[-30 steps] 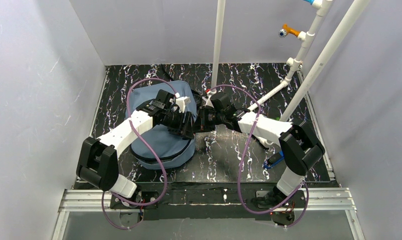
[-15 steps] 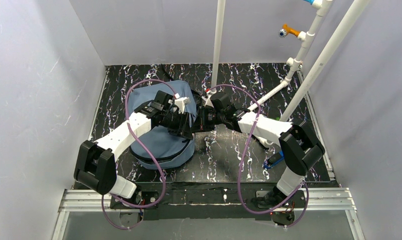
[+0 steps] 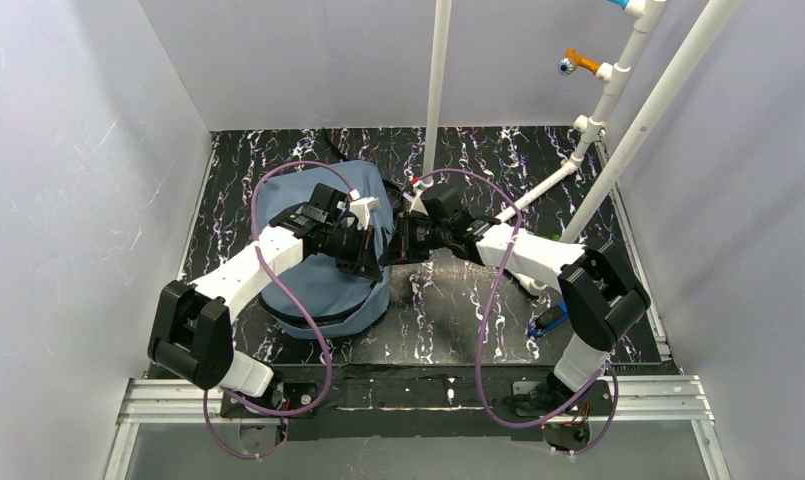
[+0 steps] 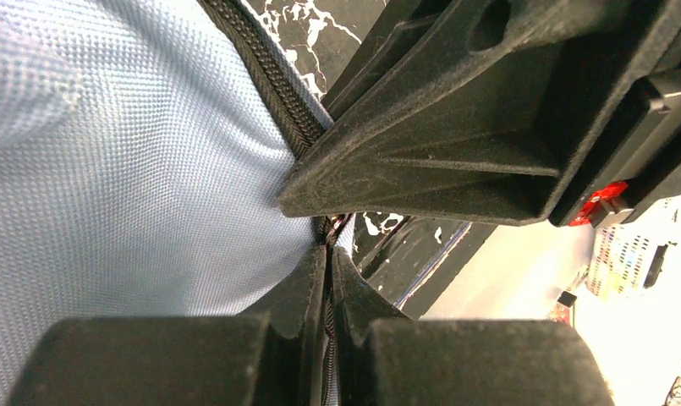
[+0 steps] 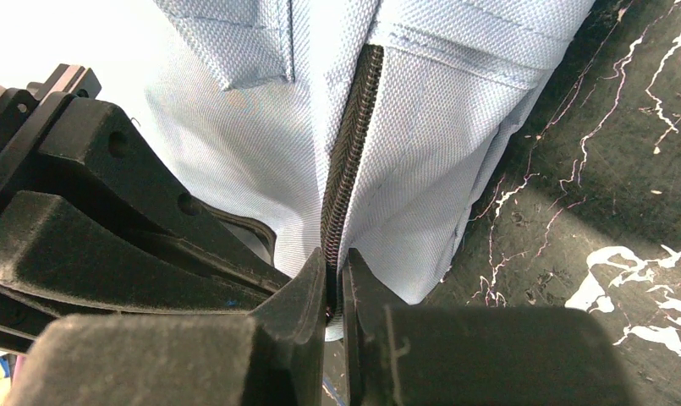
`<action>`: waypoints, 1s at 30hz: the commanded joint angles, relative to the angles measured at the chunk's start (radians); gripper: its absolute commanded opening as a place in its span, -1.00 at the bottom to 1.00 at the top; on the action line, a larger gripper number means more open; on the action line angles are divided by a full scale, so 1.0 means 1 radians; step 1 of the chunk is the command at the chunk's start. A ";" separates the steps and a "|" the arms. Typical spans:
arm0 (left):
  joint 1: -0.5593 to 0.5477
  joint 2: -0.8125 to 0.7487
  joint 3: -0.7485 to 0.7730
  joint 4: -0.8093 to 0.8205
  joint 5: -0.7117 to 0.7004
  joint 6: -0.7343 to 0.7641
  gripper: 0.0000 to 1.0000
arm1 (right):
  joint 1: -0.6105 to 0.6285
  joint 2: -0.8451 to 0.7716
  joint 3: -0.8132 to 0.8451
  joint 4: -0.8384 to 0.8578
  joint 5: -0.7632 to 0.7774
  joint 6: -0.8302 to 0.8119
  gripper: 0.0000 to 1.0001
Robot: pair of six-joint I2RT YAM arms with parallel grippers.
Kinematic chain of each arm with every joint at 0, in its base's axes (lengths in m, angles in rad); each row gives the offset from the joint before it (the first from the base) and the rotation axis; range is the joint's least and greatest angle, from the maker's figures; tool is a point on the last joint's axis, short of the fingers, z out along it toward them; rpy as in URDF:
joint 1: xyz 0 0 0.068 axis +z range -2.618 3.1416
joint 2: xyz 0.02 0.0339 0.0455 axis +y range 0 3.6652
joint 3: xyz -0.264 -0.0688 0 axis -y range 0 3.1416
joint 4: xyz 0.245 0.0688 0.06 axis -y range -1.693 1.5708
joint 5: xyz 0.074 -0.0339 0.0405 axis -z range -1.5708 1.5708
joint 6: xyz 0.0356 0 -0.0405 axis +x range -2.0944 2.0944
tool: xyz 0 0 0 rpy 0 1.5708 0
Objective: Pack the student bag
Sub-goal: Zip the student bag at the center of the board.
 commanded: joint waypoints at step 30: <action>0.114 0.024 -0.062 0.078 0.463 -0.131 -1.00 | -0.115 0.197 0.236 0.058 -0.470 -0.340 -0.97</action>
